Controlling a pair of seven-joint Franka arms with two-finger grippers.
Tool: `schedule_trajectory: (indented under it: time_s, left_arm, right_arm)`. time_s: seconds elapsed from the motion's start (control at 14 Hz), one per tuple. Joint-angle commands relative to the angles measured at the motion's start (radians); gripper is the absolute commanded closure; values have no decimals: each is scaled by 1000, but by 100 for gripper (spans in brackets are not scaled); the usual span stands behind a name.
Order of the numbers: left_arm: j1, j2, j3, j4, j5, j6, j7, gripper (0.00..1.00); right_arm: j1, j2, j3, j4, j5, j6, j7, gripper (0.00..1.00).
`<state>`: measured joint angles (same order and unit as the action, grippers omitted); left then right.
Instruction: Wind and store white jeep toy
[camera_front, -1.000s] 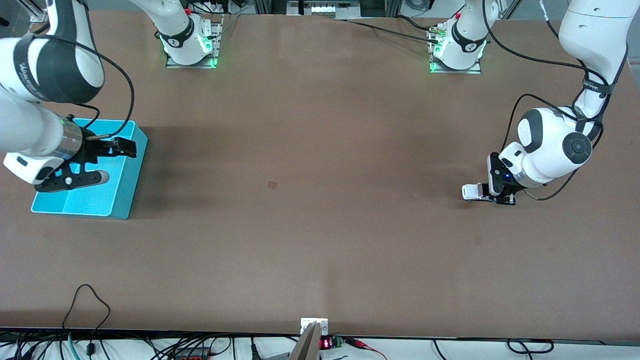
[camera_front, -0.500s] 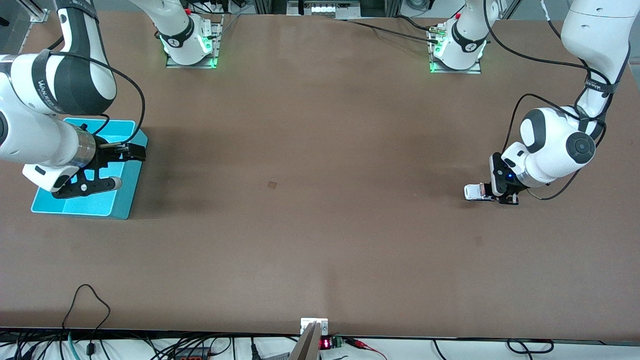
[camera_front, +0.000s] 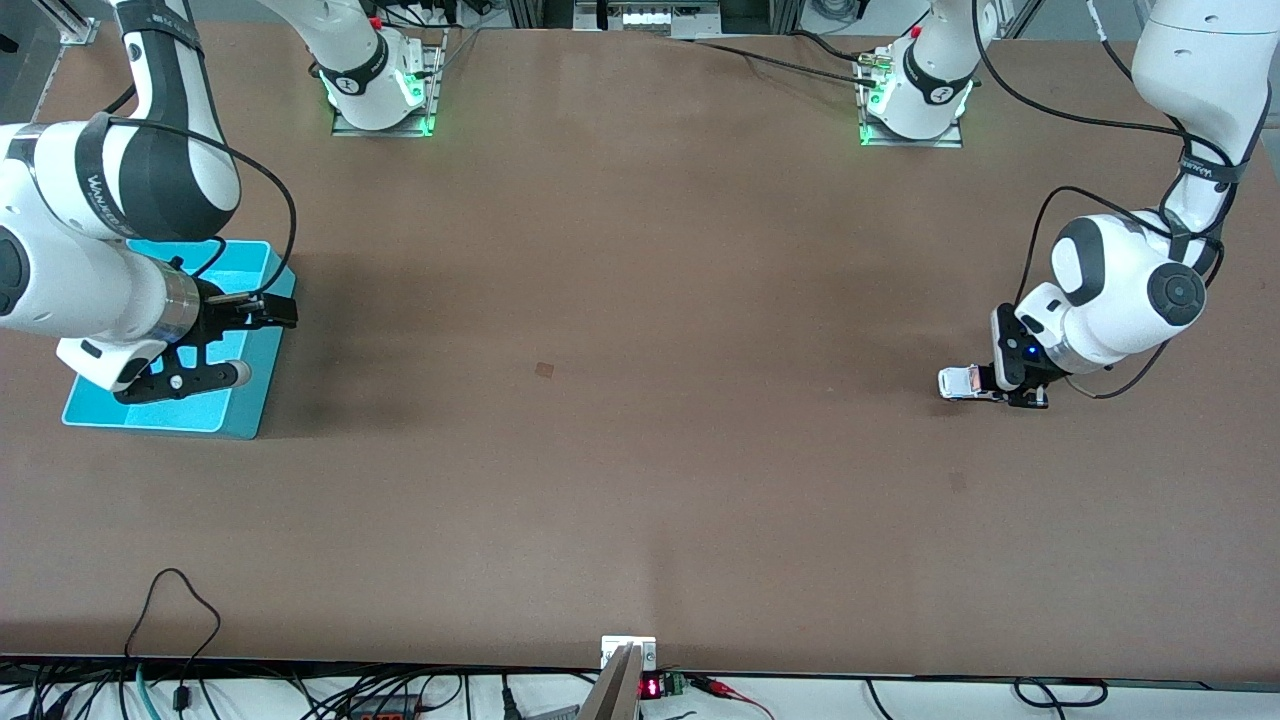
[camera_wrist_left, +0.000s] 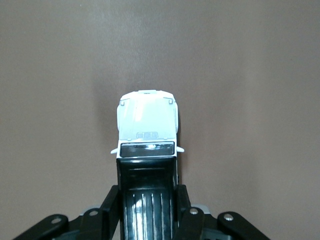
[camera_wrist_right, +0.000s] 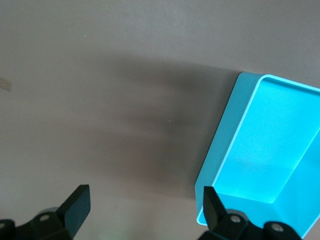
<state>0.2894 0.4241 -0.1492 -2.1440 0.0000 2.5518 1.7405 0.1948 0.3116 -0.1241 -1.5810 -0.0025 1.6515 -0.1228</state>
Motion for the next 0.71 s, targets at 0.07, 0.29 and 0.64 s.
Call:
schedule_trajectory:
  time_s: [0.07,0.29,0.64]
  left_arm:
    - [52,42,-3,-2,14,-18,69,76]
    - [82,61,-3,13,14,-18,123,76]
    - [134,99,-7,32,14,-12,139,77]
  right_arm:
    - [0,12,-5,12,18,-7,-9,0]
    - [9,6,-3,12,25,-15,-37,0]
    - [22,0,-6,12,27,-111,-185,0]
